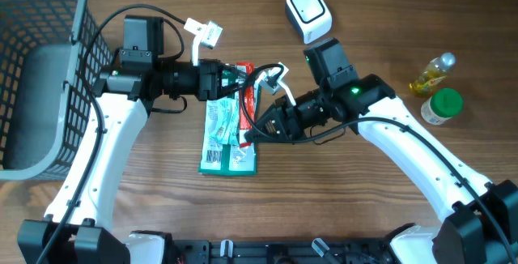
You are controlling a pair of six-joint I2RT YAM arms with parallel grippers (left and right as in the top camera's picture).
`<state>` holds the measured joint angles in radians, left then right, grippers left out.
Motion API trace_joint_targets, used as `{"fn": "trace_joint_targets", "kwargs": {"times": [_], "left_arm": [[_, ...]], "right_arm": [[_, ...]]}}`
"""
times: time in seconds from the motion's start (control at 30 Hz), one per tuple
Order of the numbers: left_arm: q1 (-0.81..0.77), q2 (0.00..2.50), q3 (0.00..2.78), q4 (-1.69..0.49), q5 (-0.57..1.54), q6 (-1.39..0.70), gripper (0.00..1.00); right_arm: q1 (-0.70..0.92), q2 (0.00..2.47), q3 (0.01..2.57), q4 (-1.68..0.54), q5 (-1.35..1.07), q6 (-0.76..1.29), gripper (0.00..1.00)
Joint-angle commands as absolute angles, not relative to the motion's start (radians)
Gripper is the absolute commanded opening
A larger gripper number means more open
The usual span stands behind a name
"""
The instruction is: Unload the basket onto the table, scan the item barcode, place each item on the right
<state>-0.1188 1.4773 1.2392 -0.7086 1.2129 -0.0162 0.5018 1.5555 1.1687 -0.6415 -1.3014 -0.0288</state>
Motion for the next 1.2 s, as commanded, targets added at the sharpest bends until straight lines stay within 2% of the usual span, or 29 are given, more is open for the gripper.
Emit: {"fn": "trace_joint_targets", "kwargs": {"times": [0.0,0.27,0.53,1.03,1.17], "left_arm": [[-0.123,1.456,1.257,-0.699,1.210,-0.004,0.18],[-0.123,1.456,1.257,-0.699,1.210,-0.004,0.17],[-0.122,1.456,1.257,-0.698,1.211,-0.004,0.24],[-0.121,1.456,1.257,-0.660,1.211,-0.014,0.24],[-0.121,1.456,1.257,-0.619,1.211,-0.086,0.23]], "right_arm": [[0.516,1.539,1.171,-0.636,-1.333,-0.050,0.10],[0.518,1.539,1.171,-0.636,-1.303,-0.051,0.11],[0.518,1.539,1.171,-0.637,-1.303,-0.050,0.11],[0.518,1.539,1.171,-0.641,-1.302,-0.052,0.11],[0.519,1.539,1.171,-0.640,-1.303,-0.051,0.11]]}}
